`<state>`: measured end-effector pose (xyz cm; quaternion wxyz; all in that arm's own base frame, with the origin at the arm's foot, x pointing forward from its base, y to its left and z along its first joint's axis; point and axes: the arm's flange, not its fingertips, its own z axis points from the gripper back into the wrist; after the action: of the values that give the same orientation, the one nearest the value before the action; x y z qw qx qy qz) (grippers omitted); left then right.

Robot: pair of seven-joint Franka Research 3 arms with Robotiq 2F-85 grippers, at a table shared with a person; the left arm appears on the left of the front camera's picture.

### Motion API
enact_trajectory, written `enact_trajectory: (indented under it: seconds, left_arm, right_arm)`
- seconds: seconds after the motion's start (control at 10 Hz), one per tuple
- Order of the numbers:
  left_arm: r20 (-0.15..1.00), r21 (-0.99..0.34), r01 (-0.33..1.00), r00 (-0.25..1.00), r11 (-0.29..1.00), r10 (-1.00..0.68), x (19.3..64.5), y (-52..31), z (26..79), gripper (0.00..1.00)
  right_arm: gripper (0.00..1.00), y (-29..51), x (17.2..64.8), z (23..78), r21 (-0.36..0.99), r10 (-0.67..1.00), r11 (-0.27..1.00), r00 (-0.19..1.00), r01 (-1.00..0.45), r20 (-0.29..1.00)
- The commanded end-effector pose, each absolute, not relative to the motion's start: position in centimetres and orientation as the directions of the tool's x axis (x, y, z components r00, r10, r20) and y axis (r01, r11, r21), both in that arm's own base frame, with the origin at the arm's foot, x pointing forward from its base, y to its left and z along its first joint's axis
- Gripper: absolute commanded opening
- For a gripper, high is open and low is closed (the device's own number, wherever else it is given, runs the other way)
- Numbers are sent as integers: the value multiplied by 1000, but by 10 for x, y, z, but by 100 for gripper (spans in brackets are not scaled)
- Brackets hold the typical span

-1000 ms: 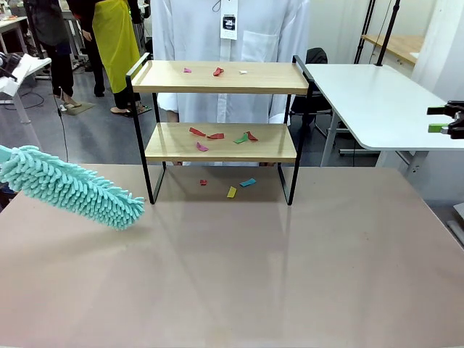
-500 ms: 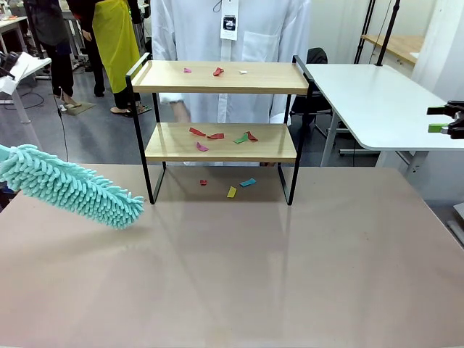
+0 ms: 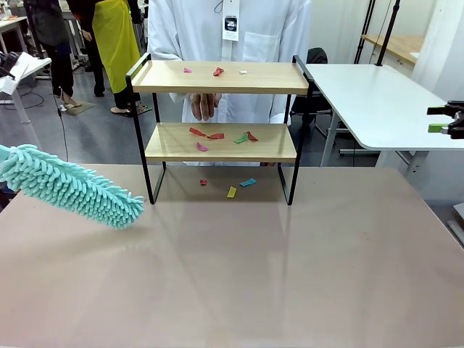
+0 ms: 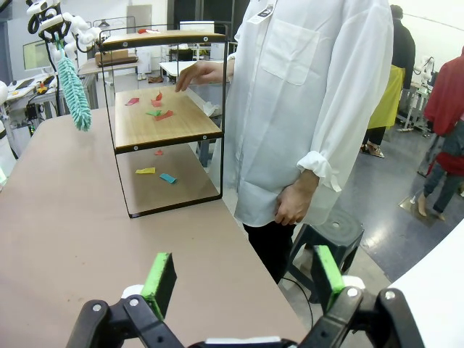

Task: Clean the shelf.
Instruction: Clean the specific section of the Shelf indicated by the human with the Duster.

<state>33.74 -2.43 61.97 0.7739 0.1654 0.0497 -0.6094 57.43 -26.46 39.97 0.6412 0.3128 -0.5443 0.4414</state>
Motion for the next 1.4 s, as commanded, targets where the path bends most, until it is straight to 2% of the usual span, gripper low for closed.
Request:
enact_trajectory:
  seconds: [0.0,1.3]
  left_arm:
    - [-278,194,959,257,208,-926,335,-23,624,13]
    - [-278,194,959,257,208,-926,335,-23,624,13]
  right_arm:
    - [100,-264,575,402,-84,229,416,14,-905,973]
    - [100,-264,575,402,-84,229,416,14,-905,973]
